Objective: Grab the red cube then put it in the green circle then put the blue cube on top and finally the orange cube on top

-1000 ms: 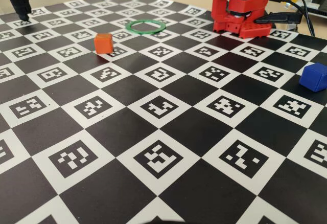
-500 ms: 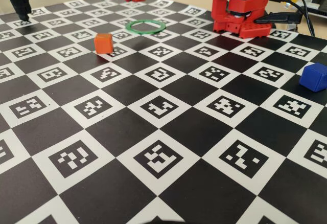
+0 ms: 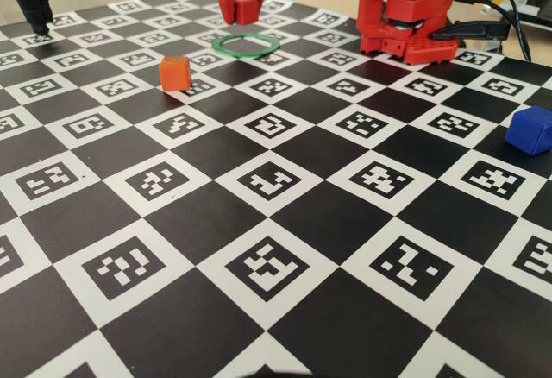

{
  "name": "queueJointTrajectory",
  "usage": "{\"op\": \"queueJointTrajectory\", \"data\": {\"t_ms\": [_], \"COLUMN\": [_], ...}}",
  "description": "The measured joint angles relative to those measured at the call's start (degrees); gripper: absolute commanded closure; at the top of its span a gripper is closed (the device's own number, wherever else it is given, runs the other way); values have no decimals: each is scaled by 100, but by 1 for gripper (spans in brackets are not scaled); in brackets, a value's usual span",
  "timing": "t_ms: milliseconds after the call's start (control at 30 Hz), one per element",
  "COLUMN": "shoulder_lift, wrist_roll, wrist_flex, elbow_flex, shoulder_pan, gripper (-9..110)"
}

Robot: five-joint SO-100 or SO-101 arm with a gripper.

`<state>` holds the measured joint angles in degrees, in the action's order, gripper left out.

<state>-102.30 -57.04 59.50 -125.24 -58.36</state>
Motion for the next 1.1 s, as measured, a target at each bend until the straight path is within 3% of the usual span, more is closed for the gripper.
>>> {"op": "queueJointTrajectory", "data": {"t_ms": [900,1100], "shoulder_lift": [-9,-79], "wrist_roll": [-26,-44], "wrist_flex": [-1494,-1521], "elbow_flex": [-1055,-1072], "shoulder_pan": [-53,-53], "gripper": [103,93]}}
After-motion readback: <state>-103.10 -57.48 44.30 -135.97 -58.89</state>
